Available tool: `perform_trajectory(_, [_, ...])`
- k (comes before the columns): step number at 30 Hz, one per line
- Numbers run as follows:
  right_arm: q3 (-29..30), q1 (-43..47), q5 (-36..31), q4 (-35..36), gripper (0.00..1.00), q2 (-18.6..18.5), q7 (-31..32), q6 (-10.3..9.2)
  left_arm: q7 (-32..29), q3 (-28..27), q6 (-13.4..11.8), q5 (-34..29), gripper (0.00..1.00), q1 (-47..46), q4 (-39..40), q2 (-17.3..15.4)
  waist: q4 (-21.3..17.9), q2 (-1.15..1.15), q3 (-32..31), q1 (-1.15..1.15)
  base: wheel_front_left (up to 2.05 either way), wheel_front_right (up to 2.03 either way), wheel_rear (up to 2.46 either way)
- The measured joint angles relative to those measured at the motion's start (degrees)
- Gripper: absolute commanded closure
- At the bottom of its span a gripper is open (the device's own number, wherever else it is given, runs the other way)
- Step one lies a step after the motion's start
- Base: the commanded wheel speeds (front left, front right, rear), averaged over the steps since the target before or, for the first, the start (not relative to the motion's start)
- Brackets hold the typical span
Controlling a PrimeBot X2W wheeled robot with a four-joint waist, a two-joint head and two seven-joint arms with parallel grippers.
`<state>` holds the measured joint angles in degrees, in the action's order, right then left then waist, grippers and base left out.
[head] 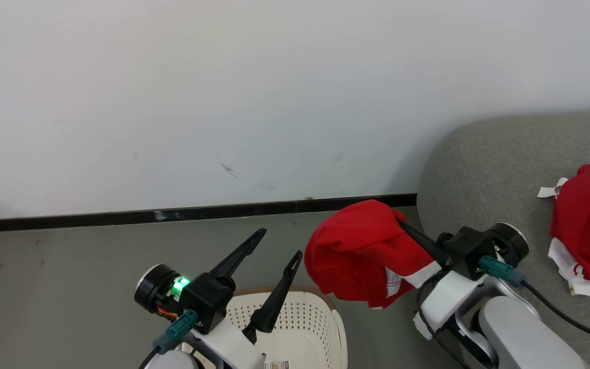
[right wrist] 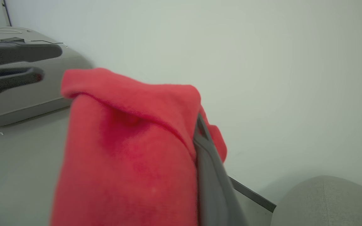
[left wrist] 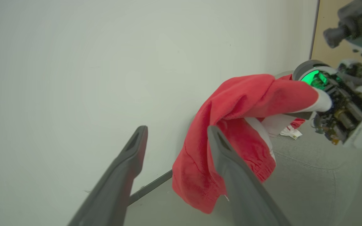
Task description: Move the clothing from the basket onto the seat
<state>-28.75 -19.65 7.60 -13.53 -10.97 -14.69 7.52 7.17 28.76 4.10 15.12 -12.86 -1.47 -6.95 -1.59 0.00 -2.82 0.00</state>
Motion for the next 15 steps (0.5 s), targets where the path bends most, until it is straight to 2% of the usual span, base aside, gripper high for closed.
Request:
perform_trajectory(5, [4.03, 1.03, -0.01, 0.66, 1.0, -0.62, 0.0, 0.0, 1.18, 0.0, -0.11, 0.1, 0.0, 0.74, 0.35, 0.09, -1.0, 0.0, 0.09, 0.0, 0.0, 0.0, 0.0])
perform_trajectory(15, [17.16, 6.49, -0.87, 5.42, 1.0, -2.14, 0.0, 0.0, 2.47, 2.6, 0.09, 0.87, 0.0, 2.99, 0.67, 1.04, -3.88, 0.0, 0.28, 0.0, 0.0, 0.0, 0.0])
